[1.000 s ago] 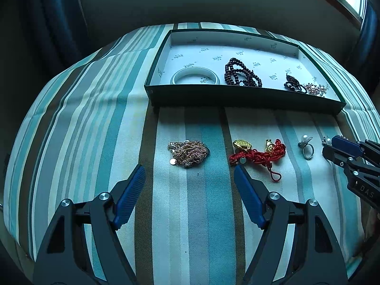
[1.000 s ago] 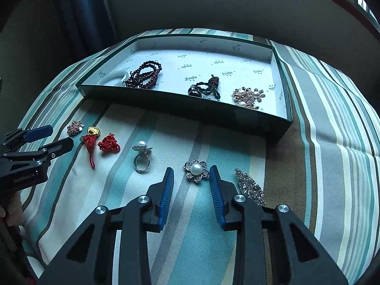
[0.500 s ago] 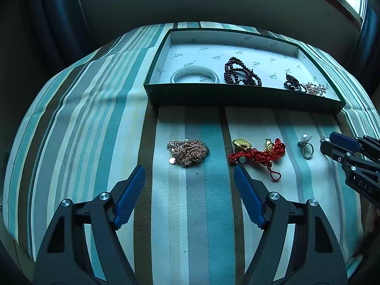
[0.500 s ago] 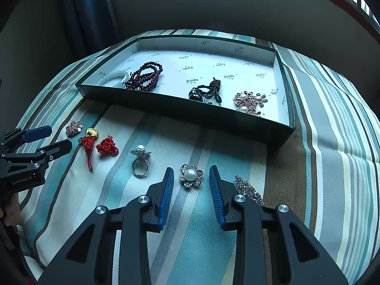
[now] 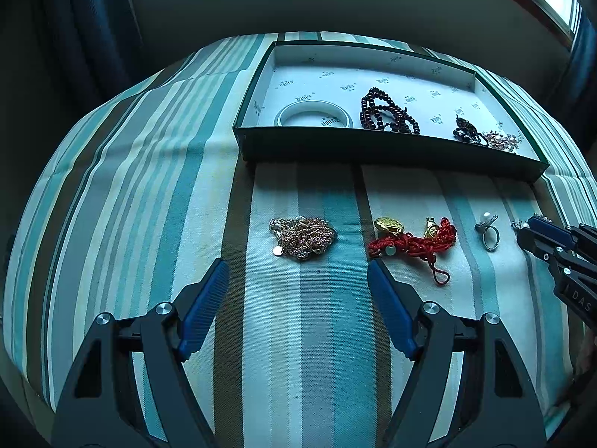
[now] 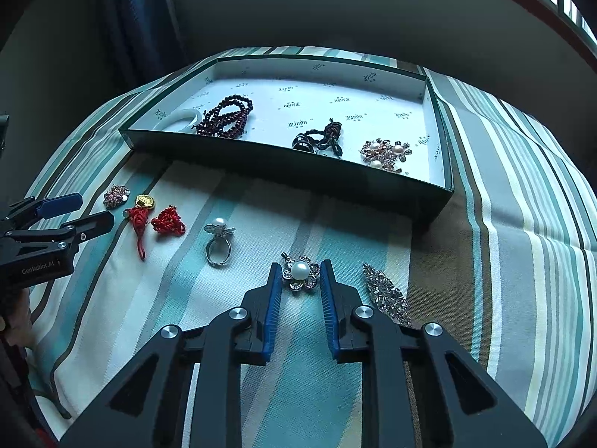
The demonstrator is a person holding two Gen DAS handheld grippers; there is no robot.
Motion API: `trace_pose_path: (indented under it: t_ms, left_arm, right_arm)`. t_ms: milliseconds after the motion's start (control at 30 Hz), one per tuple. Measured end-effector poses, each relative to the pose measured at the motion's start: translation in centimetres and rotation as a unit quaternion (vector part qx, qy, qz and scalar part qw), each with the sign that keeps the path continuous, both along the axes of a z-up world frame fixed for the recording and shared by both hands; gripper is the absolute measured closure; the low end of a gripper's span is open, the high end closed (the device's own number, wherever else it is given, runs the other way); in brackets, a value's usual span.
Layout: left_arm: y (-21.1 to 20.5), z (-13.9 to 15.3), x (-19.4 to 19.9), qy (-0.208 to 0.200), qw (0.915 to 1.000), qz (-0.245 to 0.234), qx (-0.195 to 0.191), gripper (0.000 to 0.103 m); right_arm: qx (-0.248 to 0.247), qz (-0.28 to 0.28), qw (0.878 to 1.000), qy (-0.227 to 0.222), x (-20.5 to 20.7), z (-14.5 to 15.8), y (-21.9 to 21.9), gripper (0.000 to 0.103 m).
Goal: Organize jewelry
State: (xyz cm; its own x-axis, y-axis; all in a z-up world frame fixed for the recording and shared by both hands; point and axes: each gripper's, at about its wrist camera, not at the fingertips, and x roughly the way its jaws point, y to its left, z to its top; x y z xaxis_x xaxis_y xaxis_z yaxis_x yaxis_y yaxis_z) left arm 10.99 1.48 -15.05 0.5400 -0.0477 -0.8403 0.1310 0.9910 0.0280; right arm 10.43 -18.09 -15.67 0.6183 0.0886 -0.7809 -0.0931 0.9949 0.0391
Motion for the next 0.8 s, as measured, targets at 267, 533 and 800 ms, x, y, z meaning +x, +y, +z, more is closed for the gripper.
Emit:
trace_pose_path:
  t_ms: [267, 533, 800]
  left_arm:
    - [0.3, 0.0, 0.7, 0.002, 1.0, 0.004, 0.003, 0.027]
    - [0.9, -0.6, 2.3, 0.004, 0.9999, 0.008, 0.006, 0.036]
    - [0.2, -0.5, 2.7, 0.005, 0.9995, -0.029, -0.012, 0.064]
  right_arm:
    - [0.004, -0.002, 1.0, 0.0, 0.0, -0.1, -0.2, 0.081]
    - [0.006, -0.005, 1.0, 0.0, 0.0, -0.2, -0.3, 0.081]
    - [0.009, -0.005, 1.0, -0.001, 0.1, -0.1, -0.4, 0.081]
